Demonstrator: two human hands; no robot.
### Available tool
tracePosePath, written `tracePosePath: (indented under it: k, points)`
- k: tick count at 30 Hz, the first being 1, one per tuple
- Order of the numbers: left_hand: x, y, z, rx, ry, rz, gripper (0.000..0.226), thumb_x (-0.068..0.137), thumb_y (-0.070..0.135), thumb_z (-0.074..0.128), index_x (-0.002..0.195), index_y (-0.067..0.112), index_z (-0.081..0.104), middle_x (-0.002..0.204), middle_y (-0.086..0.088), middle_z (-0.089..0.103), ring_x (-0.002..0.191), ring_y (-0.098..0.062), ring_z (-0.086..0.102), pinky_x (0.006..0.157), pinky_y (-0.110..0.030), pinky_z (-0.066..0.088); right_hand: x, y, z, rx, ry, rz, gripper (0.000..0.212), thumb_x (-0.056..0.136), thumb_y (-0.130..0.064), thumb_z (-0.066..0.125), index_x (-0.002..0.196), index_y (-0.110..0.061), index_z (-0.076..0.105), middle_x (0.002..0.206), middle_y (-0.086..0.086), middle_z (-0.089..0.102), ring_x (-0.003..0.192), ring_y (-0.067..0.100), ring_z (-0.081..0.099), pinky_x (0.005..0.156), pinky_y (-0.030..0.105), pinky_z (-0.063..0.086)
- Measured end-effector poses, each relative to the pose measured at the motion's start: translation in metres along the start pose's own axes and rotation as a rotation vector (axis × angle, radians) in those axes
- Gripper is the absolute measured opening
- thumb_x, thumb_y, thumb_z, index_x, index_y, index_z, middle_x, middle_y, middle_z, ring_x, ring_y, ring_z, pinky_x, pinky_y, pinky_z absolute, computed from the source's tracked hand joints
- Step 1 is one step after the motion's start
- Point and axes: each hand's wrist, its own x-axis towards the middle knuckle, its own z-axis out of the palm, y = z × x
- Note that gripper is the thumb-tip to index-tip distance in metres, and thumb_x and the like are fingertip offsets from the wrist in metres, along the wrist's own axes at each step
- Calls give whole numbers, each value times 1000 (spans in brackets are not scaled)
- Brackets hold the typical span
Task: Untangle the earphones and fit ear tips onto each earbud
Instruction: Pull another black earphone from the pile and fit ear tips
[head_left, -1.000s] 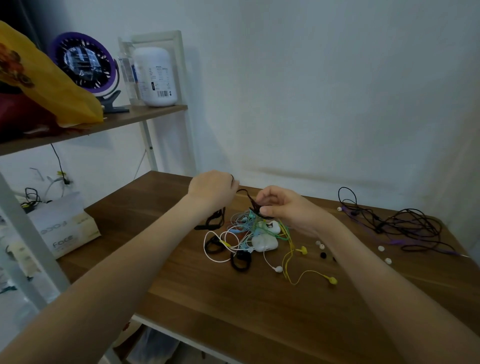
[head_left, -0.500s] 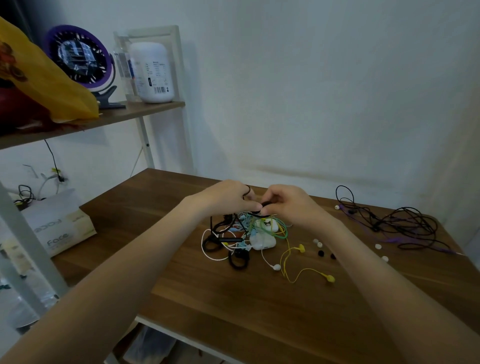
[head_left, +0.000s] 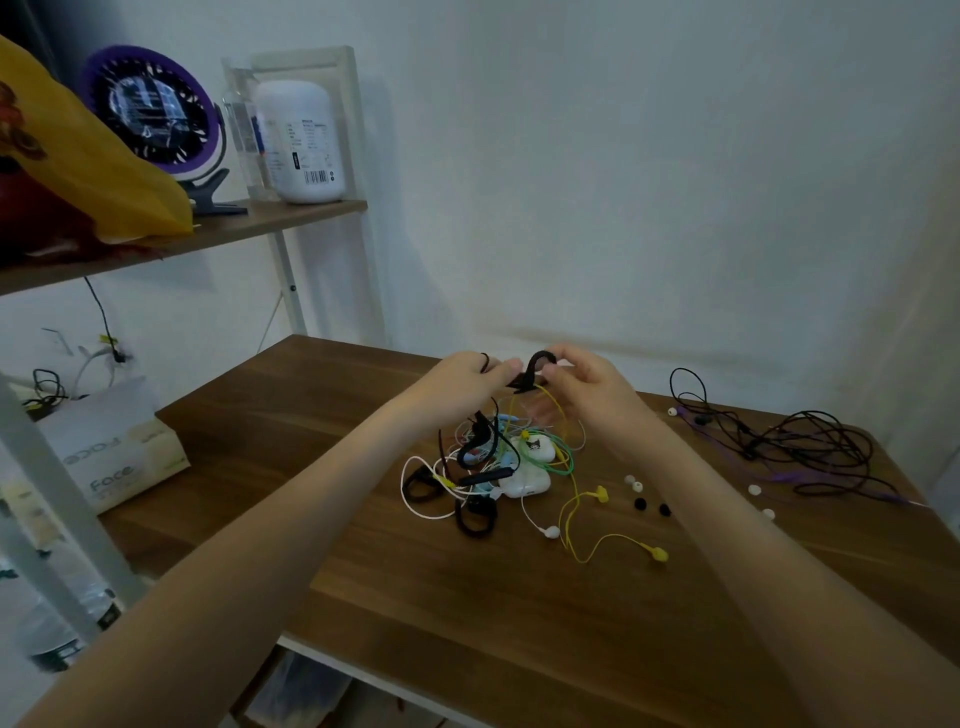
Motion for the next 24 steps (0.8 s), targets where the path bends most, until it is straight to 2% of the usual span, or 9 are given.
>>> tracePosePath:
  k: [2,4,7,9,13,17,19,22,24]
  points:
    - [-2,1,-3,6,-44,-60,47,100,48,39,81,7,54,58,2,28,50,-13,31,49,-24,23,3,1,0,-77,74,-62,15,102,-11,39,104,-13,54,101,16,64,75,27,70,60,33,59]
    - [-3,-1,-7,12,-112,-105,50,98,52,40,92,9,63,66,0,41,56,-12,41,53,-26,31,5,2,-4,-200,117,-138,17,101,-9,39,105,-17,53,97,9,59,69,23,69,56,27,56]
    - [-7,-4,-11,34,-186,-135,44,94,53,48,105,17,69,93,5,58,79,-9,52,60,-25,41,8,4,-8,-435,51,-238,38,93,10,34,106,-20,54,98,5,53,81,20,61,68,19,52]
    - [-10,-4,-11,22,-189,-126,33,92,50,54,101,21,67,87,9,56,75,-4,50,57,-24,37,9,5,-8,-536,3,-295,50,80,23,34,105,-13,61,101,6,55,90,18,53,75,10,44]
    - [-10,0,-6,-3,-211,-77,28,88,46,63,103,23,65,92,8,61,79,0,52,57,-20,36,10,4,-4,-617,-22,-393,40,76,21,44,94,-8,66,93,-1,57,85,11,53,73,5,38]
    - [-7,4,2,33,-168,22,23,86,41,67,94,20,68,75,9,61,77,-5,57,67,-23,39,5,-3,-3,-627,-14,-401,33,80,15,47,93,-7,67,90,-4,59,84,8,54,73,6,39]
    - [-6,4,5,59,-137,62,21,88,40,65,91,19,68,68,5,56,70,-8,54,62,-24,35,3,-7,-4,-631,-6,-412,27,82,11,51,92,-9,67,90,-5,59,85,9,54,73,8,40]
    - [-8,8,7,50,-107,73,23,92,34,61,83,14,66,56,6,35,51,-4,38,50,-21,23,-1,-11,-7,-612,20,-397,18,86,3,56,94,-9,66,91,-2,60,87,12,54,77,19,43]
    - [-9,12,6,30,-110,78,23,93,31,59,88,11,68,59,5,42,56,-3,42,52,-20,27,-1,-11,-10,-648,24,-389,15,89,-1,55,95,-8,66,90,1,61,86,15,55,75,22,43]
